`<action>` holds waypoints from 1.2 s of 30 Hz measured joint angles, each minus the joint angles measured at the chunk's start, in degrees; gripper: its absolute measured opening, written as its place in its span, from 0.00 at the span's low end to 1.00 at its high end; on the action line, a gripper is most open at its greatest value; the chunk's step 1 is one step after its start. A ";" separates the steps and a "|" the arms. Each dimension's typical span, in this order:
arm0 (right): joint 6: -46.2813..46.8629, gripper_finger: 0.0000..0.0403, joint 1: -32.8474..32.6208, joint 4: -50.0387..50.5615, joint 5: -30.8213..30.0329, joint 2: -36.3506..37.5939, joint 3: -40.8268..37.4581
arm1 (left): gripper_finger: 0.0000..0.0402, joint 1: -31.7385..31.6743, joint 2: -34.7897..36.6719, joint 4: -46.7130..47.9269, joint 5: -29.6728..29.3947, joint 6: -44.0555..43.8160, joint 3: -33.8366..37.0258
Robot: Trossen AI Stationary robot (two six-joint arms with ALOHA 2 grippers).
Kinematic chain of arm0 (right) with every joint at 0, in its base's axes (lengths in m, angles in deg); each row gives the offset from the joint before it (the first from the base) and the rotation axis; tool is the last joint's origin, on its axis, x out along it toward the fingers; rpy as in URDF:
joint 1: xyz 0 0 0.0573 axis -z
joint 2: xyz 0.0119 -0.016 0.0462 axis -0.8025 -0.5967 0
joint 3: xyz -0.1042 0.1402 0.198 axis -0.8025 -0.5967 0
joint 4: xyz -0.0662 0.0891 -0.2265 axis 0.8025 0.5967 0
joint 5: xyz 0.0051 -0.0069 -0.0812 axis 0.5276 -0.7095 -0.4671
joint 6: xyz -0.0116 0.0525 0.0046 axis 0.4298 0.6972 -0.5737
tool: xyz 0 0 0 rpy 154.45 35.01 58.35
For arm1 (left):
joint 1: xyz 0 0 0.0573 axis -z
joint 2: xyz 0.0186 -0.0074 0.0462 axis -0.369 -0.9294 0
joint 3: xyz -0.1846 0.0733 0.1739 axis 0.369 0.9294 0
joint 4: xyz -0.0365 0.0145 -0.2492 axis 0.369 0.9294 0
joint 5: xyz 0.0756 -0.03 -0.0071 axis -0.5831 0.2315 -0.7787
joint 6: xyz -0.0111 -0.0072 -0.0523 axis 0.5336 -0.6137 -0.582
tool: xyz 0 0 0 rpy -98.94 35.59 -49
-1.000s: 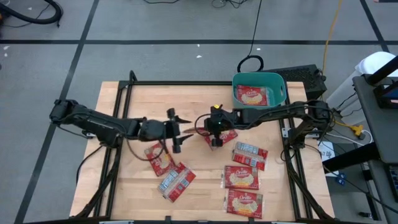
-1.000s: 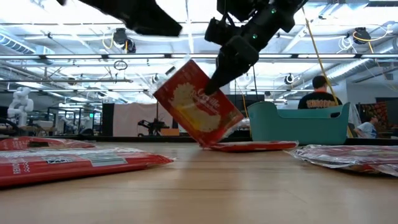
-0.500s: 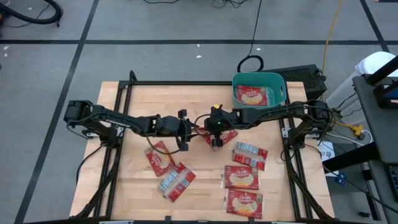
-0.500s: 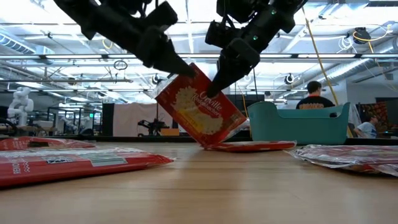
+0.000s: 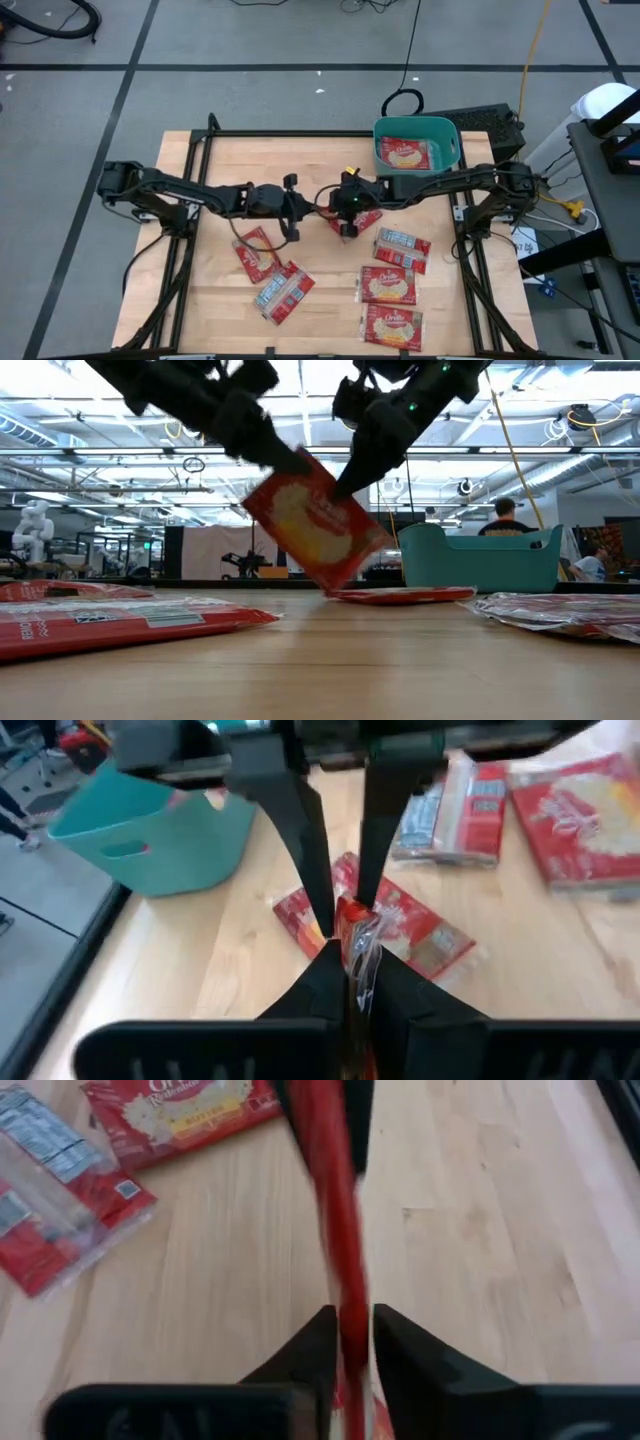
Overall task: Sort popcorn bags into baskets
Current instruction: Put the red popcorn bag into the blue bin
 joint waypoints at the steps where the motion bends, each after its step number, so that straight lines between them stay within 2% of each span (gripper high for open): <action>1: 0.02 0.18 0.00 1.05 -0.08 0.84 0.00 | 0.04 0.03 0.90 -0.20 0.05 0.05 -0.09; 4: 0.20 0.24 0.02 2.78 -2.51 3.20 -0.05 | 0.04 -0.02 4.66 2.27 -0.09 -0.37 1.02; 7: 0.21 0.28 0.04 3.74 -4.45 5.51 -2.14 | 0.05 -0.02 8.59 0.87 -0.03 -0.81 2.90; 10: 0.85 0.31 0.04 1.25 -4.46 7.99 -6.04 | 0.04 -0.02 12.12 -2.60 0.73 -1.84 6.97; 12: 1.59 0.32 0.02 -4.02 -4.44 9.52 -9.74 | 0.04 0.03 14.67 -5.64 0.99 -3.09 11.37; 19: 1.68 0.32 -0.39 -28.03 -4.05 13.51 -26.01 | 0.05 0.04 16.68 -35.04 2.17 -2.70 27.24; 22: 1.67 0.32 -0.37 -41.48 -4.04 14.13 -31.75 | 0.05 -1.18 16.50 -44.68 3.65 -2.59 31.31; 25: 1.23 0.32 -0.33 -51.84 -4.13 13.70 -34.43 | 0.05 -2.55 16.28 -48.83 5.68 -2.50 32.61; 28: -0.11 0.33 -0.11 -56.60 -4.08 13.24 -34.86 | 0.06 -3.80 15.23 -49.31 7.81 -2.29 31.51; 36: -2.60 0.43 0.07 -63.46 -2.19 11.60 -34.64 | 0.05 -4.74 8.24 -55.88 12.81 -1.97 28.25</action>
